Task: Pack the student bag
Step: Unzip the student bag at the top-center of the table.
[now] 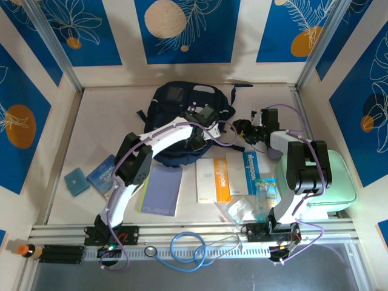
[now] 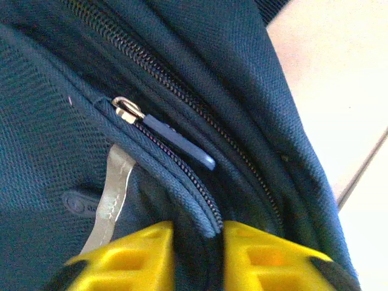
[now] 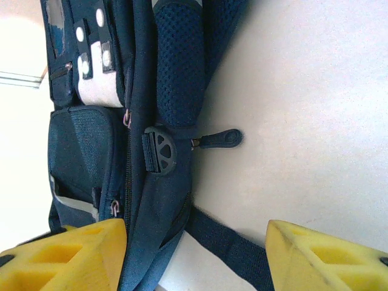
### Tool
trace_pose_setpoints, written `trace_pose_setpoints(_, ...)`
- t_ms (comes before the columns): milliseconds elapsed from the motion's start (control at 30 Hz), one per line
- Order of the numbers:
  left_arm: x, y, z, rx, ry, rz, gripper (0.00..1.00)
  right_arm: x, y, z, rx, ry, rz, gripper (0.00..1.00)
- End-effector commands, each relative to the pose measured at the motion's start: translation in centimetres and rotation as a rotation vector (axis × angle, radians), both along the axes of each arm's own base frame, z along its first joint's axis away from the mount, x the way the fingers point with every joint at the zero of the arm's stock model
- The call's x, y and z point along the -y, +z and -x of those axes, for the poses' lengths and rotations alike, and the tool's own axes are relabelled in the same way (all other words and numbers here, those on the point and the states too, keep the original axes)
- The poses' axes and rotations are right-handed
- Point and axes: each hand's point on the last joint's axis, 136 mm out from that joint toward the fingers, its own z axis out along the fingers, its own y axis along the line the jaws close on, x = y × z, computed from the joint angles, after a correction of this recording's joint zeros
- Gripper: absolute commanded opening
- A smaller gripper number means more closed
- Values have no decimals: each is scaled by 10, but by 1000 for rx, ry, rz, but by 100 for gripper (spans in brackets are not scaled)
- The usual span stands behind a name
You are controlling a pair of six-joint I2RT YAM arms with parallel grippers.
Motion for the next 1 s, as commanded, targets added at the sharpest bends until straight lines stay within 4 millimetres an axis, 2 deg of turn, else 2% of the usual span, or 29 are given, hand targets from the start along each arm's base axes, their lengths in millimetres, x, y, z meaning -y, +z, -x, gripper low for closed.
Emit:
trace_pose_setpoints(0, -9, 1, -10, 36, 16, -65, 5, 2, 8, 2, 15, -10, -4, 62)
trace_pose_setpoints(33, -9, 6, -12, 49, 19, -57, 0, 2, 8, 2, 17, -9, -3, 62)
trace_pose_setpoints(167, -4, 35, -15, 106, 14, 17, 0, 0, 10, -1, 41, 12, -1, 63)
trace_pose_setpoints(267, -6, 63, -17, 166, 10, 87, 0, -12, 16, -2, 86, 87, -15, 62)
trace_pose_setpoints(400, -19, 96, -17, 224, 17, 163, 0, -23, 13, -4, 130, 147, 64, 63)
trace_pose_setpoints(467, -26, 104, -14, 231, 19, 191, 0, -30, 13, -5, 163, 184, 103, 63)
trace_pose_setpoints(667, -53, 119, -11, 264, 58, 241, 0, -72, 25, 2, 314, 394, 114, 62)
trace_pose_setpoints(967, -79, 157, -21, 364, 130, 329, 0, -103, 18, 15, 412, 514, 114, 58)
